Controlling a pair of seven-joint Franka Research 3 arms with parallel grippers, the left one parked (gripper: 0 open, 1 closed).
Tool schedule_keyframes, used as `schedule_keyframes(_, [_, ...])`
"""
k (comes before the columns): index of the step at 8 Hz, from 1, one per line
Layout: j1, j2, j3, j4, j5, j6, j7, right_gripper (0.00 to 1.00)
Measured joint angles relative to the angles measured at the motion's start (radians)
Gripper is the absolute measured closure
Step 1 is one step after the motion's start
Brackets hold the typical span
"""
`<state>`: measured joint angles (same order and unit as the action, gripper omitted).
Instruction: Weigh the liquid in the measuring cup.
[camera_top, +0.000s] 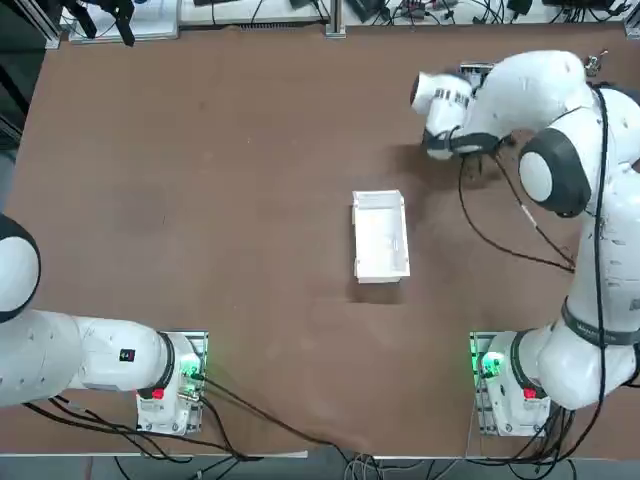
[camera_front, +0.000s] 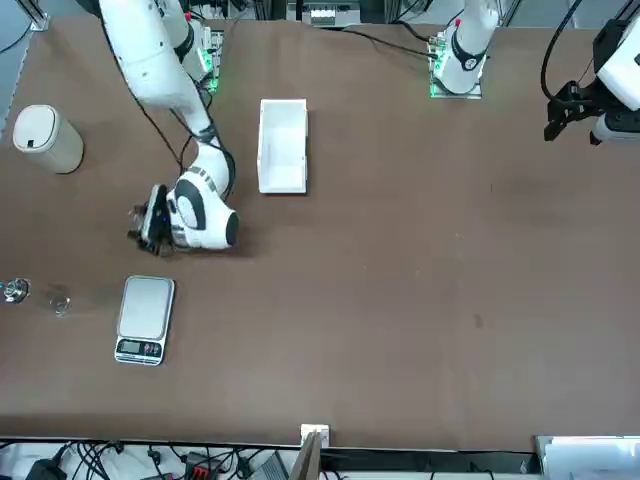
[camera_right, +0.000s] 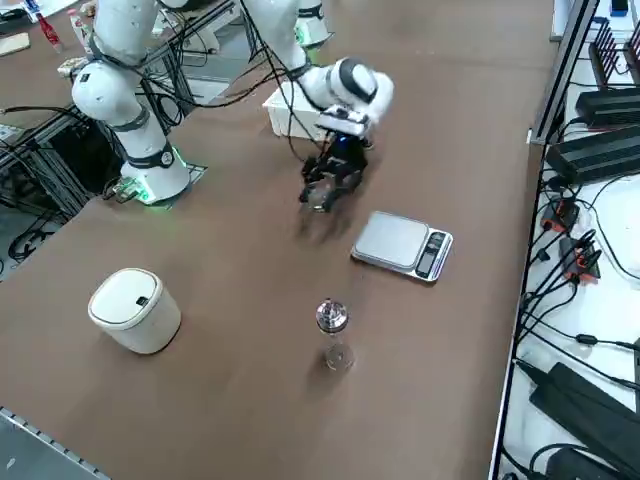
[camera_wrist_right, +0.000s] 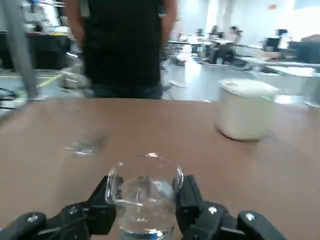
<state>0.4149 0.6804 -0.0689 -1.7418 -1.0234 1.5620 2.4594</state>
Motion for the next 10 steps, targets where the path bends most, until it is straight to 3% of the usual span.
schedule_keyframes(4, [-0.07, 0.058, -0.001, 0.143, -0.12, 0.185, -0.221, 0.39])
schedule_keyframes(7, [-0.071, 0.187, 0.001, 0.259, -0.173, 0.221, -0.276, 0.39])
schedule_keyframes(10, [-0.071, 0.238, 0.001, 0.282, -0.192, 0.239, -0.278, 0.37])
